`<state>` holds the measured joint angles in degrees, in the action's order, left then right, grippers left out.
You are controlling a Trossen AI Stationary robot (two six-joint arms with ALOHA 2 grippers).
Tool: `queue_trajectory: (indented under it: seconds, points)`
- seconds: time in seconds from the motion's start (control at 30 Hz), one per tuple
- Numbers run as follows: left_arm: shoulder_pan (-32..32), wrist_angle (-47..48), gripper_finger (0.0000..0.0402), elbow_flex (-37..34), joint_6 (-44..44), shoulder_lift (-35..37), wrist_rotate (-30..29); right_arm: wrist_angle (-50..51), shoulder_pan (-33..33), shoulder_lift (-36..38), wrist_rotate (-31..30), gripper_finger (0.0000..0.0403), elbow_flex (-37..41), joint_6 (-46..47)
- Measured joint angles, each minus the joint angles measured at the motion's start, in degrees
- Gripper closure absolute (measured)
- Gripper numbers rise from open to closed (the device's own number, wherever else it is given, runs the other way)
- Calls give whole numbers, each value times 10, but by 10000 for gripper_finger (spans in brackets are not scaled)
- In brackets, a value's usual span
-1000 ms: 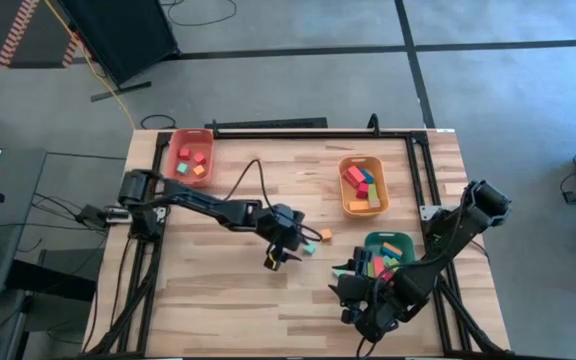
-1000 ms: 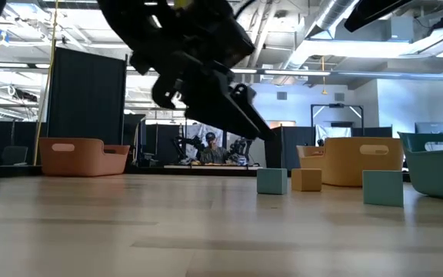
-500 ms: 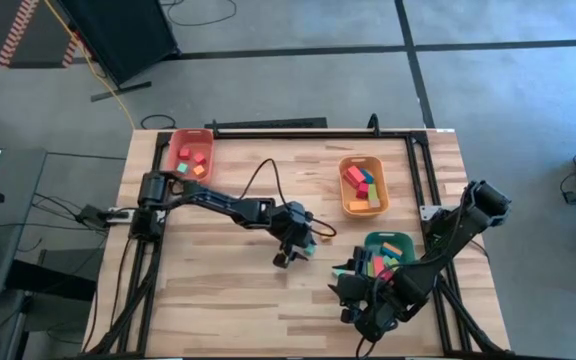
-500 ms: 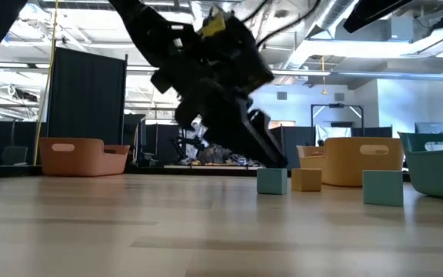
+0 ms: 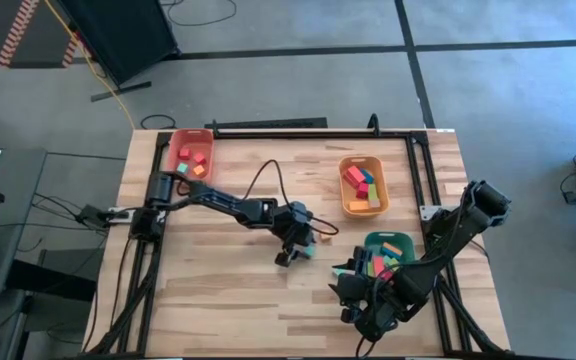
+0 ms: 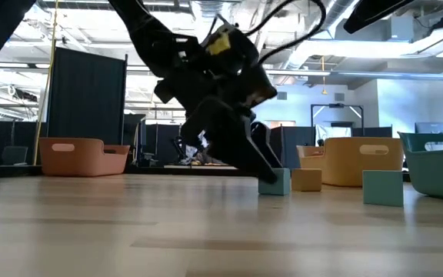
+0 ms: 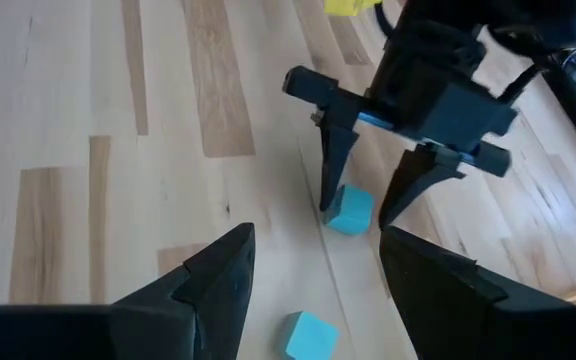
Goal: Sort blocks by size
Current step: Put the top square blue block into the orange bin
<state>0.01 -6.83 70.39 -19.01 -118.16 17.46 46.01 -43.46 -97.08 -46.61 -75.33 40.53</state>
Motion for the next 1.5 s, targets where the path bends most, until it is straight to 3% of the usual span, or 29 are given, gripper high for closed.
queue_trajectory:
  seconds: [0.4, 0.7, 0.87, 1.0, 1.23, 1.5]
  points:
    - [0, 32, 203, 0, -18, -1, -22, 0, 0, 0, 0, 148, 0, 0]
    - [0, 28, 274, 0, -21, -1, -22, -2, 0, 0, 0, 148, 0, 0]
    - [0, 43, 277, 0, -26, 2, -29, -1, 0, 0, 0, 148, 0, 0]
    - [5, 110, 277, 0, -40, 25, -72, -1, 0, 0, 0, 148, 0, 0]
    - [31, 283, 277, -1, -59, 117, -215, 3, 0, 0, 0, 148, 0, 0]
    - [116, 490, 275, -3, -22, 241, -360, 2, 0, 0, 0, 148, 0, -1]
